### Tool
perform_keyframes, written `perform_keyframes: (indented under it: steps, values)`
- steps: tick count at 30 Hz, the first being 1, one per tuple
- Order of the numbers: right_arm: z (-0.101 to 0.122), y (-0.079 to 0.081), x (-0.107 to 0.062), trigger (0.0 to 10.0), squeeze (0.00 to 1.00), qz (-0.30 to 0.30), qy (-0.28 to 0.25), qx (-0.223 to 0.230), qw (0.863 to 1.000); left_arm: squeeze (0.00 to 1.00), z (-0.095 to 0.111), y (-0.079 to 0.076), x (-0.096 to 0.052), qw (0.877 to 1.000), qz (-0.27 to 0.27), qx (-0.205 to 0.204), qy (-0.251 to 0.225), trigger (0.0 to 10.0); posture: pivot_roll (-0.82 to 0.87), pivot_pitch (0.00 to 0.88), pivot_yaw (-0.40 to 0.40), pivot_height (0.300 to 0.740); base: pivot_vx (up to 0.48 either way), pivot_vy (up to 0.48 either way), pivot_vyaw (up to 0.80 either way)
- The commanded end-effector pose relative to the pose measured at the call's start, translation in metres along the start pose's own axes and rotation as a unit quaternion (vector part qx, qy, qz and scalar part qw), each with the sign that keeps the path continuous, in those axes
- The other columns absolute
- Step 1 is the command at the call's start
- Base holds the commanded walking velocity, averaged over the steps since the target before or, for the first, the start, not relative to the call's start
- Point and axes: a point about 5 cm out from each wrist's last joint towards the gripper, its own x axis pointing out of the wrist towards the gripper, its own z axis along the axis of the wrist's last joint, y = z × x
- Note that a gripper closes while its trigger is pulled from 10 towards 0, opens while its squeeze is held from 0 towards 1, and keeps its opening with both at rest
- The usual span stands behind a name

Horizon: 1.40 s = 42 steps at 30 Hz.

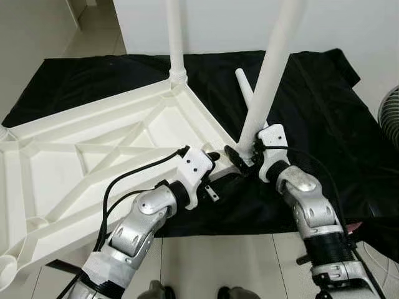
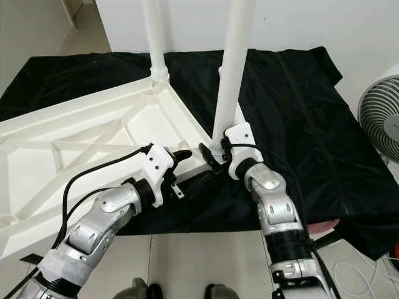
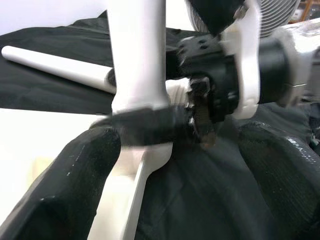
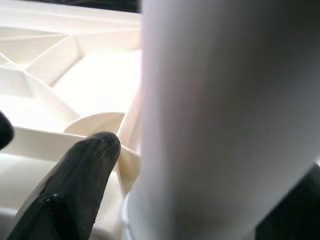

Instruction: Building children table

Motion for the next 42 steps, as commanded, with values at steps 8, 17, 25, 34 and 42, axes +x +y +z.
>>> perform_keyframes:
  steps: [8,17,25,34,42]
  values:
    - [0.000,-0.001,0.014,10.0,0.00,0.055,-0.006,-0.025,0.998,0.00,-0.003,-0.001,0.000,1.000,-0.019,0.000,0.009,10.0,-0.11,0.091,0.046,0.740,0.000,0.000,0.00]
    - [-0.009,-0.006,0.013,0.0,0.00,0.079,0.010,-0.009,0.997,0.00,-0.003,-0.002,-0.001,1.000,-0.018,-0.002,0.010,10.0,-0.10,0.091,0.045,0.740,0.000,0.000,0.00]
    - [-0.021,-0.002,0.005,10.0,0.00,0.058,0.002,0.034,0.998,0.00,-0.004,-0.007,0.001,1.000,-0.028,-0.005,0.010,10.0,-0.11,0.090,0.042,0.740,0.000,0.000,0.00]
    - [-0.024,0.004,0.008,10.0,0.00,-0.051,0.025,0.084,0.995,0.00,-0.006,-0.009,0.000,0.999,-0.031,-0.006,0.012,10.0,-0.11,0.090,0.040,0.740,0.000,0.000,0.00]
    - [-0.026,0.016,0.001,10.0,0.00,-0.185,0.042,0.124,0.974,0.00,-0.008,-0.011,0.000,0.999,-0.031,-0.010,0.014,10.0,-0.12,0.085,0.038,0.740,0.000,0.000,0.00]
